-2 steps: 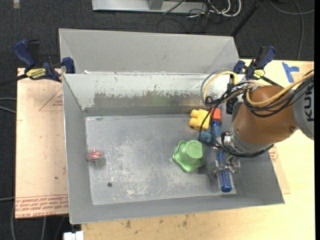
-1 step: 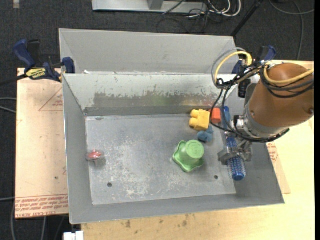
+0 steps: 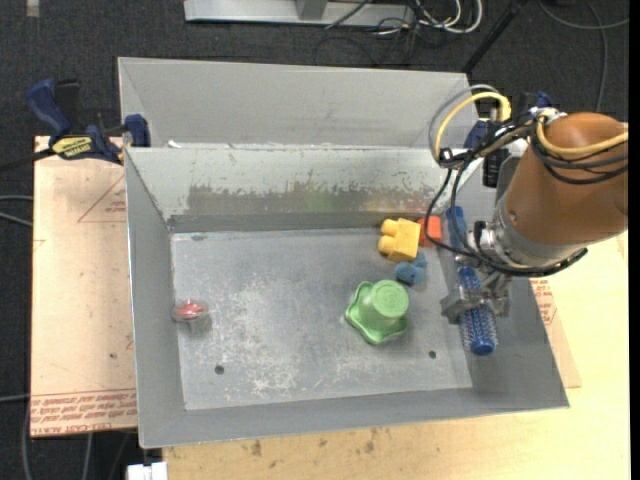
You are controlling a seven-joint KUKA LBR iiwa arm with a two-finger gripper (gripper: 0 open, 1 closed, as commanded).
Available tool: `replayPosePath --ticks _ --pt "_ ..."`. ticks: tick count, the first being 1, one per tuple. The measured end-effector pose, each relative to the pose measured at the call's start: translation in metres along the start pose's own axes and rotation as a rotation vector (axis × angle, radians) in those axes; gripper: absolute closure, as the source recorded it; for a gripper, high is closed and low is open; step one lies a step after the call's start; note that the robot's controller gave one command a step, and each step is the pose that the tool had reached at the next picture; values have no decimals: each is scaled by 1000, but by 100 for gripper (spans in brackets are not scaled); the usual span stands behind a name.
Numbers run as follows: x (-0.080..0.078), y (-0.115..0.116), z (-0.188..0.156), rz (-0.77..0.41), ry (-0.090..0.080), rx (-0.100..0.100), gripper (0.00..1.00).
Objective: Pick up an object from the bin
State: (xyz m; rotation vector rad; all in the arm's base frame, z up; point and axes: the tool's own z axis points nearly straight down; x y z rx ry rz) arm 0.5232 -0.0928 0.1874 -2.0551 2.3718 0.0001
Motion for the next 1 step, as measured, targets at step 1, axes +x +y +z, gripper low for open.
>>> replayPosePath --ticks 1 --pt "-1 0 0 4 -1 -3 100"
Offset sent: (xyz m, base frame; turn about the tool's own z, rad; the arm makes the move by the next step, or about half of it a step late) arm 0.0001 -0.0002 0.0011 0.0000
